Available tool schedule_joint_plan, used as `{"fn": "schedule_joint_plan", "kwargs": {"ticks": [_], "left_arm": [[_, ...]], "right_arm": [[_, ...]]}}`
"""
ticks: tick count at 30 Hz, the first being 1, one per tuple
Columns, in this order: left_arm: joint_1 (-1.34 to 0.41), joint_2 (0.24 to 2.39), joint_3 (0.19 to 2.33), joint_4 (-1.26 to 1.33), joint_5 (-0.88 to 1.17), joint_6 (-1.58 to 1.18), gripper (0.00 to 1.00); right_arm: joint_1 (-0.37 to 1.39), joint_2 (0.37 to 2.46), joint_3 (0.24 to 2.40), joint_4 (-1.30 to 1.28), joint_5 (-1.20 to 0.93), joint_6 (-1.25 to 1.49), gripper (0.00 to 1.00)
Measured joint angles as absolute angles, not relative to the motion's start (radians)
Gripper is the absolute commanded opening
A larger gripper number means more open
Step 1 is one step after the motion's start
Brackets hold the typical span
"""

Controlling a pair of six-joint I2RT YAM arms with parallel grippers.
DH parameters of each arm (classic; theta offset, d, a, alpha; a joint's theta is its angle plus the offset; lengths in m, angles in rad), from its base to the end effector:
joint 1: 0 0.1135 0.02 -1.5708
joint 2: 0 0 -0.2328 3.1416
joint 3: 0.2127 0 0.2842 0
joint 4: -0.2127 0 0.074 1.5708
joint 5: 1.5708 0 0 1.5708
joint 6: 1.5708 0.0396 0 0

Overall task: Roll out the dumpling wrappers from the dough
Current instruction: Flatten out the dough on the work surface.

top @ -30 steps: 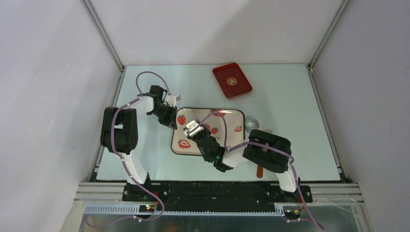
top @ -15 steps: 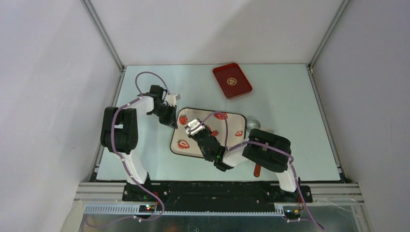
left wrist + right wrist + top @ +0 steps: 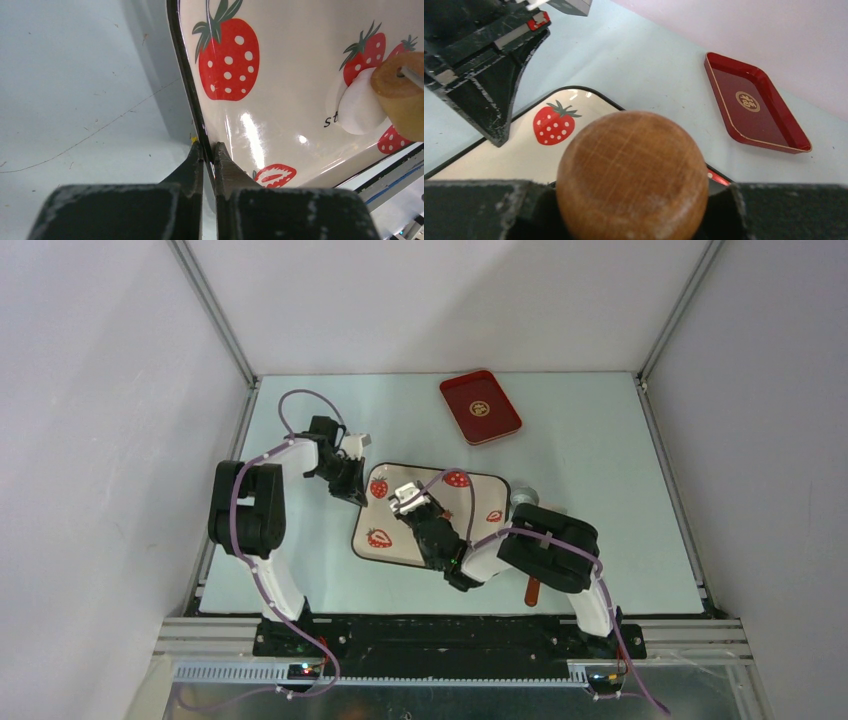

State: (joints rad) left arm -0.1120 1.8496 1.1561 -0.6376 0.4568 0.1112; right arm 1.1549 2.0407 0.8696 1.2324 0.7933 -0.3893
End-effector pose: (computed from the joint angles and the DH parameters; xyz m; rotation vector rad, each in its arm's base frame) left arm 0.3578 -0.0578 0.0995 0.3942 2.8053 -0.6584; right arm 0.1835 0.3457 0.0947 -0.5284 1.4335 0.0120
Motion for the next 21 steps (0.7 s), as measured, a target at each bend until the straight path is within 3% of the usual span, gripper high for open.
{"fn": "schedule_joint_plan", "kwargs": {"ticks": [21], "left_arm": [[-0.101,1.853,1.156,-0.637,0.476,0.101,0.00]], "right_arm": [[1.245,2.057,0.870,1.303,0.797,-0.380,0.00]]}}
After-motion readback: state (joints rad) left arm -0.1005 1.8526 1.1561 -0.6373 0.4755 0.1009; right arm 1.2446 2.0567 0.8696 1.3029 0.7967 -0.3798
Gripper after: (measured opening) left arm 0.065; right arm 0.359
